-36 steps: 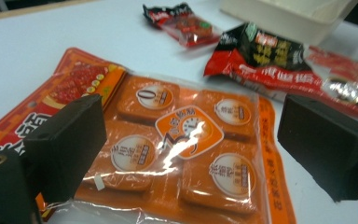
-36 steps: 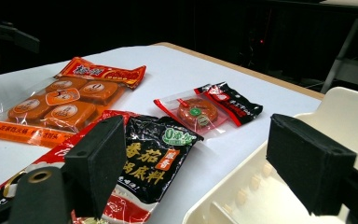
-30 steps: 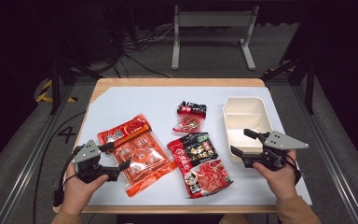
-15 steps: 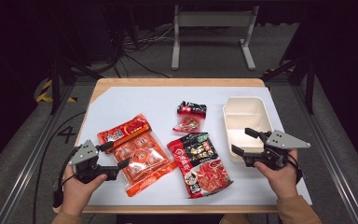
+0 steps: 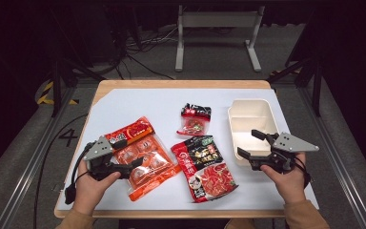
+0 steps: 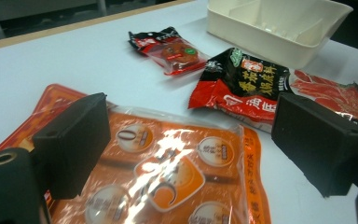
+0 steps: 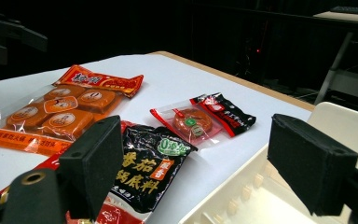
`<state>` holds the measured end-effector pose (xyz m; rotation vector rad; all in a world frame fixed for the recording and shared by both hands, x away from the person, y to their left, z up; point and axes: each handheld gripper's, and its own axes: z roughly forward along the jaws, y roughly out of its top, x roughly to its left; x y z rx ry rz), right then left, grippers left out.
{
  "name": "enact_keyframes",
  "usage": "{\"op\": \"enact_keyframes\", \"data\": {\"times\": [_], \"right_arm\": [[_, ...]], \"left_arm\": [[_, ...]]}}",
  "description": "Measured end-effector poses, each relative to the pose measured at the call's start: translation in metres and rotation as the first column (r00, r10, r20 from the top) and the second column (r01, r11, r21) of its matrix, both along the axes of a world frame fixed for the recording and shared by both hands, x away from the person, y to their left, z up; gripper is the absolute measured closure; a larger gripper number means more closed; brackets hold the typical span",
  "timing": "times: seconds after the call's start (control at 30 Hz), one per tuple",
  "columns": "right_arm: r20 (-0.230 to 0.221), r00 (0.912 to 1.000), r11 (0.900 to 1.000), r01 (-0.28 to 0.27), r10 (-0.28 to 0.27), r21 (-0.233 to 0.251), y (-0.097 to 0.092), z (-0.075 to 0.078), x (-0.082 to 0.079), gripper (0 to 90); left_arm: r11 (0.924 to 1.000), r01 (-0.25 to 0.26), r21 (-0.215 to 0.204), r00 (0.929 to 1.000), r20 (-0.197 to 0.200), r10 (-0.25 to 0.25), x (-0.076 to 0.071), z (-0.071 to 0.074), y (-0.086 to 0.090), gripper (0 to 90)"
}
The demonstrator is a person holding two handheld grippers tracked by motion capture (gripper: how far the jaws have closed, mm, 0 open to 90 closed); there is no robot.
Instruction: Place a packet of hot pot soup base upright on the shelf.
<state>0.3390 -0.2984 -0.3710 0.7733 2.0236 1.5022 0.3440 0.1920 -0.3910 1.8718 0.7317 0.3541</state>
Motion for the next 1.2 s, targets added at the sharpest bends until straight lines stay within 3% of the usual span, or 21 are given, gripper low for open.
{"op": "enact_keyframes", "data": {"times": [0.13,0.17,0.27,0.47,0.57,0.7,0.83,0.97,1.0,1.2], "right_arm": [[-0.003,1.0000,1.0000,0.000,0.000,-0.002,-0.001,0.001,0.000,18.9],[-0.027,0.9996,0.9995,-0.007,0.008,0.029,-0.002,0.002,0.000,18.2],[-0.037,0.9992,0.9985,-0.014,0.016,0.053,-0.003,0.003,-0.001,17.6],[-0.039,0.9991,0.9996,-0.014,0.015,0.023,-0.004,0.004,0.000,15.5],[-0.034,0.9994,0.9996,-0.011,0.012,0.025,-0.003,0.004,0.000,13.5],[-0.034,0.9994,0.9997,0.004,-0.003,0.024,-0.003,0.004,0.001,9.4],[-0.036,0.9993,0.9994,-0.004,0.006,0.035,-0.004,0.004,0.002,5.8],[-0.035,0.9993,0.9990,-0.005,0.007,0.044,-0.004,0.004,0.002,6.7],[-0.028,0.9996,0.9992,-0.006,0.007,0.039,-0.004,0.004,0.002,8.4],[-0.005,1.0000,0.9993,0.002,-0.001,0.036,-0.005,0.006,0.000,16.2]], "left_arm": [[0.9998,0.016,0.011,0.9999,-0.003,-0.016,0.005,0.003,-0.010,12.6],[0.9997,0.022,0.011,0.9998,-0.002,-0.022,0.008,0.004,-0.016,12.5],[0.9995,0.030,0.014,0.9996,-0.001,-0.030,0.011,0.005,-0.020,12.6],[0.9992,0.039,-0.004,0.9991,-0.019,-0.039,0.021,0.006,-0.030,12.6],[0.9990,0.035,0.028,0.9994,-0.001,-0.035,0.025,0.007,-0.039,11.8],[0.9981,0.061,-0.009,0.9976,-0.033,-0.061,0.029,0.006,-0.051,11.2],[0.9978,0.066,-0.008,0.9972,-0.033,-0.067,0.034,0.005,-0.060,10.7],[0.9967,0.080,-0.008,0.9967,-0.007,-0.080,0.035,0.005,-0.067,9.9],[0.9948,0.101,0.005,0.9947,0.015,-0.102,0.034,0.004,-0.073,10.6],[0.9937,0.112,-0.003,0.9933,-0.026,-0.112,0.041,0.000,-0.081,12.5]]}}
